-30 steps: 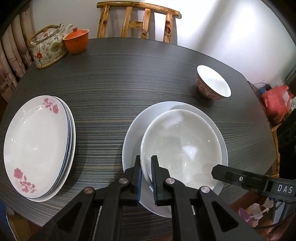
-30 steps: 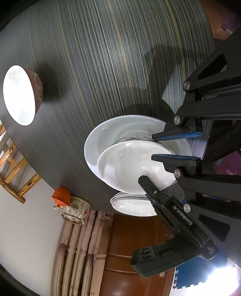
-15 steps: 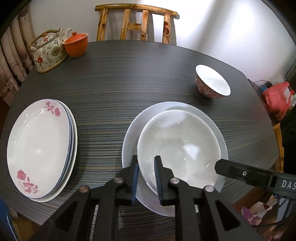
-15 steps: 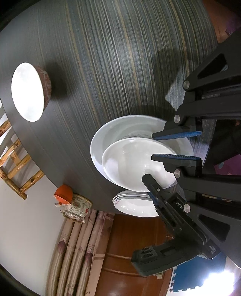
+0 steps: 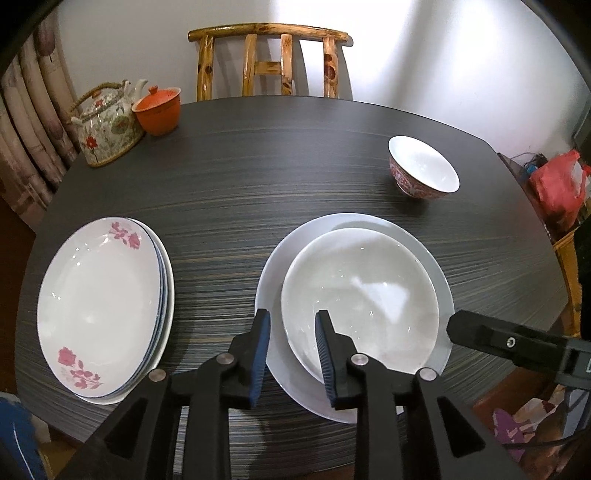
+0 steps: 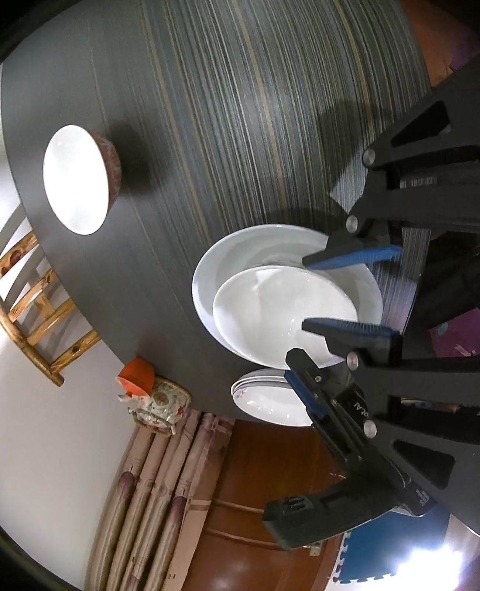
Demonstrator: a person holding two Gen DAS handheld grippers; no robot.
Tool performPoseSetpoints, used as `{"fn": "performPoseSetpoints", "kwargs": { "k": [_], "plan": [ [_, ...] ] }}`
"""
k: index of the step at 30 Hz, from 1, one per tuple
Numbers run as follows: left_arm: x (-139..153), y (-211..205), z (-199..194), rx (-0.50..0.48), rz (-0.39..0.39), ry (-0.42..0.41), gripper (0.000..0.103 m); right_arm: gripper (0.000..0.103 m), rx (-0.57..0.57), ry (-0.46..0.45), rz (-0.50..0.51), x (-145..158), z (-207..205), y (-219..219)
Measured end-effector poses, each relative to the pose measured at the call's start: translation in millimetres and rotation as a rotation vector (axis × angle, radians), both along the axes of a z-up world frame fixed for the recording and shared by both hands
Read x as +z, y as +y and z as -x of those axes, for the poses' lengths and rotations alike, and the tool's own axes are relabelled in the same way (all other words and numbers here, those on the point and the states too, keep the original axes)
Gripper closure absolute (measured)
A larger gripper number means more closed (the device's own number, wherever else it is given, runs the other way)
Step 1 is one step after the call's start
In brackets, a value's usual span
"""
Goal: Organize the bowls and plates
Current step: 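Lower the held bowl into the large white bowl with the left gripper, then open the left gripper and move it to the red-patterned white bowl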
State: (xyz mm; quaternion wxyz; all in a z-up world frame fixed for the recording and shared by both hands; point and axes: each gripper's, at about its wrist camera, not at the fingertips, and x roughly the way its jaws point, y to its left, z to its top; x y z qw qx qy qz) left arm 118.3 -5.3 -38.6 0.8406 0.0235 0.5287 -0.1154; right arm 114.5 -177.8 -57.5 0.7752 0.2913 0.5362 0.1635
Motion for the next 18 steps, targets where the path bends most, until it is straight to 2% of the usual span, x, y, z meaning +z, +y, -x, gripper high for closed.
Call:
{"fn": "performPoseSetpoints", "kwargs": {
  "k": [12, 18],
  "plan": [
    [14.0, -14.6, 8.0, -0.036, -0.078, -0.063, 0.077, 0.049, 0.006, -0.103, 0.063, 11.4, 19.4, -12.4],
    [21.3, -28.1, 11.4, -0.057, -0.122, -0.095, 0.077, 0.046, -0.028, -0.114, 0.062, 10.4, 23.8, -29.0]
  ]
}}
